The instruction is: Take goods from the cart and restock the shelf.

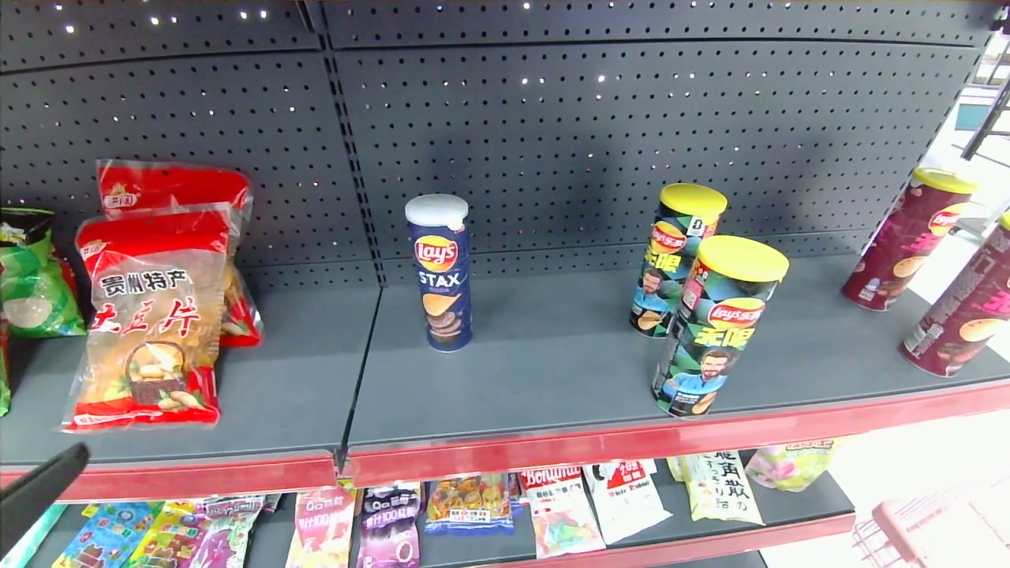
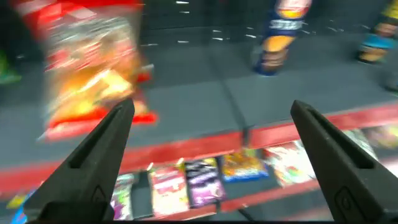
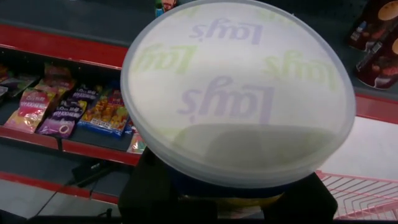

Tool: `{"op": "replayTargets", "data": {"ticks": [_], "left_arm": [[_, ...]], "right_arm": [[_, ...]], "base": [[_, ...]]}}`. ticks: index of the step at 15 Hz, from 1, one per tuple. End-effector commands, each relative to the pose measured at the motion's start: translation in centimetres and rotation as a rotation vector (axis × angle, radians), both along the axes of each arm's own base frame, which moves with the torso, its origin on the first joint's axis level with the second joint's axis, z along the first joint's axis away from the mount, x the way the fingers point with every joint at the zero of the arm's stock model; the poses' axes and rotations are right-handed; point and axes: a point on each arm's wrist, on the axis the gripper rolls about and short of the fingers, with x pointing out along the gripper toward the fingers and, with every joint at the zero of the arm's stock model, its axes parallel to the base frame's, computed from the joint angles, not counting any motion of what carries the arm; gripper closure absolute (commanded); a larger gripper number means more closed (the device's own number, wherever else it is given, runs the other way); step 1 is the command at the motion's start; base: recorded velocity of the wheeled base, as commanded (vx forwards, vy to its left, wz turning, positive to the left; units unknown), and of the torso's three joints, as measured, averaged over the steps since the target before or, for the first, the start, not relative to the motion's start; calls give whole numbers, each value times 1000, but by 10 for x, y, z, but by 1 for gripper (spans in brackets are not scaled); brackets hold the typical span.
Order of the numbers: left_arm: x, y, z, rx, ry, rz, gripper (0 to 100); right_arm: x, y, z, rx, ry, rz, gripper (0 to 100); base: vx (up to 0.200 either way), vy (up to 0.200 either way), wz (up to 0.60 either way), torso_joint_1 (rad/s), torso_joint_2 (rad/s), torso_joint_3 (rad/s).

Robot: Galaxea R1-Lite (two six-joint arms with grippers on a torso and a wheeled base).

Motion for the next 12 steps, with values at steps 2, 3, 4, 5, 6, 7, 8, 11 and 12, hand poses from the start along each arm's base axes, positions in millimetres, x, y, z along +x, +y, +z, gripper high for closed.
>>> {"op": "replayTargets", "data": {"ticks": [2,3,4,5,6,7,8,11,12], "left_arm": [[110,-26,12,-16,154,-404,0],[132,-30,9,-13,149,-441,0],[154,-33,4,-13,143,-469,0],[173,-36,-1,-7,125,-504,0],[191,-40,-9,1,111,-541,0],[199,-41,-14,10,106,-565,0],[212,-44,-24,33,102,-599,0],[231,-47,-30,37,98,-661,0],[245,-50,-32,58,71,-682,0]], "right_arm": [[2,0,1,-1,15,-3,100],[3,0,3,-2,24,-10,100],[4,0,3,-2,29,-11,100],[5,0,4,-2,39,-11,100],[7,0,5,-3,53,-10,100],[8,0,7,-4,54,-9,100],[9,0,10,-5,62,-11,100],[11,0,15,-5,64,-17,100],[10,0,15,-5,61,-19,100]], "base": [[0,0,0,0,0,0],[0,0,0,0,0,0],[0,0,0,0,0,0],[0,0,0,0,0,0],[0,0,0,0,0,0],[0,0,0,0,0,0],[0,0,0,0,0,0],[0,0,0,0,0,0],[0,0,0,0,0,0]]}}
